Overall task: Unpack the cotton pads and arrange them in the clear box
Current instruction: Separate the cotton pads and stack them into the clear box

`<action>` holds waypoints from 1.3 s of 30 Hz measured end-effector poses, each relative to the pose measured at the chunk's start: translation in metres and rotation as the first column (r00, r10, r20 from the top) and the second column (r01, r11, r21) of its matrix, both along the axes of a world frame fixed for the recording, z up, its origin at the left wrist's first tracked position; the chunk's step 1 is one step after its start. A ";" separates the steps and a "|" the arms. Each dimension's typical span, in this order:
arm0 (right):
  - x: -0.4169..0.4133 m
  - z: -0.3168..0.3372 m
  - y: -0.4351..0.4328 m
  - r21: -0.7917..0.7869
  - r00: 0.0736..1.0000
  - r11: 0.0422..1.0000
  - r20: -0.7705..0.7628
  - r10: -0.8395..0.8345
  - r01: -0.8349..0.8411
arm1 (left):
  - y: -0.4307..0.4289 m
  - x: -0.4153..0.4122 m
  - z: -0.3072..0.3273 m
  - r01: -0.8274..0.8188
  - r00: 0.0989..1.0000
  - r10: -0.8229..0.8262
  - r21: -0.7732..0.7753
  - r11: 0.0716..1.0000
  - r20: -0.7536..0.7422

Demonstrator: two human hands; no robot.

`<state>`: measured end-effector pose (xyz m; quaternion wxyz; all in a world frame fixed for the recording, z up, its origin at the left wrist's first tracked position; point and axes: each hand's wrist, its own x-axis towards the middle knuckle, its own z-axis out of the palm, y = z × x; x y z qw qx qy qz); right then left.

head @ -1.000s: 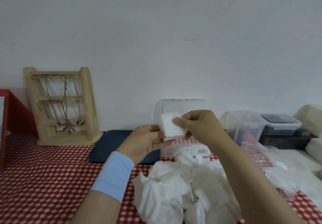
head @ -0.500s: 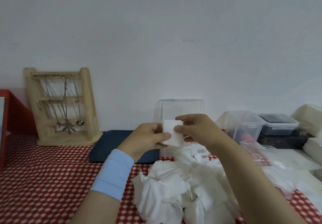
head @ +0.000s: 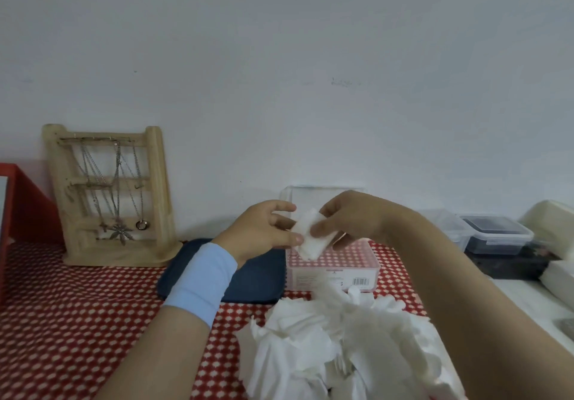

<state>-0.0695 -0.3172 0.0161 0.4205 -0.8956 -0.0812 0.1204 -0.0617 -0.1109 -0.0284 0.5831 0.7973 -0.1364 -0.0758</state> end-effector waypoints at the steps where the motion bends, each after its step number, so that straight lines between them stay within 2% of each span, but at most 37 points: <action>1: 0.009 -0.001 0.002 -0.014 0.997 0.998 0.037 -0.065 0.065 | -0.001 0.007 0.001 -0.034 0.999 0.034 0.030 0.999 0.005; 4: 0.033 -0.013 0.012 -0.205 0.973 0.955 0.126 -0.192 0.215 | -0.002 0.027 -0.009 -0.135 0.991 0.136 0.122 0.983 0.001; 6: 0.043 -0.026 0.020 -0.375 0.977 0.903 0.111 -0.181 0.210 | -0.004 0.035 -0.019 -0.160 0.985 0.168 0.185 0.970 -0.029; 9: 0.050 -0.041 0.036 -0.539 0.974 0.812 0.137 -0.178 0.224 | -0.006 0.042 -0.032 -0.164 0.981 0.187 0.267 0.950 -0.061; 15: 0.065 -0.062 0.059 -0.640 0.960 0.715 0.175 -0.221 0.281 | -0.009 0.055 -0.049 -0.138 0.981 0.169 0.261 0.955 -0.098; 17: 0.070 -0.067 0.066 -0.619 0.965 0.742 0.123 -0.232 0.258 | -0.009 0.058 -0.053 -0.135 0.980 0.167 0.254 0.958 -0.109; 21: 0.082 -0.062 0.067 -0.421 0.925 0.890 -0.239 -0.295 0.175 | -0.007 0.065 -0.058 -0.126 0.982 0.156 0.250 0.960 -0.106; 22: 0.082 -0.059 0.063 -0.376 0.909 0.906 -0.279 -0.311 0.195 | -0.007 0.065 -0.059 -0.124 0.985 0.150 0.266 0.956 -0.080; 25: 0.079 -0.051 0.050 -0.327 0.899 0.908 -0.258 -0.354 0.263 | -0.007 0.065 -0.058 -0.153 0.987 0.122 0.374 0.915 0.106; 29: 0.074 -0.054 0.054 -0.270 0.904 0.930 -0.280 -0.324 0.250 | -0.016 0.058 -0.052 -0.191 0.951 0.065 0.408 0.893 0.303; 32: 0.073 -0.056 0.056 -0.187 0.891 0.948 -0.333 -0.309 0.259 | -0.019 0.055 -0.051 -0.166 0.949 0.014 0.460 0.872 0.315; 35: 0.070 -0.055 0.052 -0.113 0.887 0.941 -0.315 -0.337 0.318 | -0.015 0.054 -0.053 -0.127 0.955 -0.044 0.540 0.832 0.292; 39: 0.063 -0.059 0.051 -0.102 0.910 0.965 -0.321 -0.261 0.241 | -0.013 0.052 -0.049 -0.104 0.953 -0.103 0.629 0.770 0.284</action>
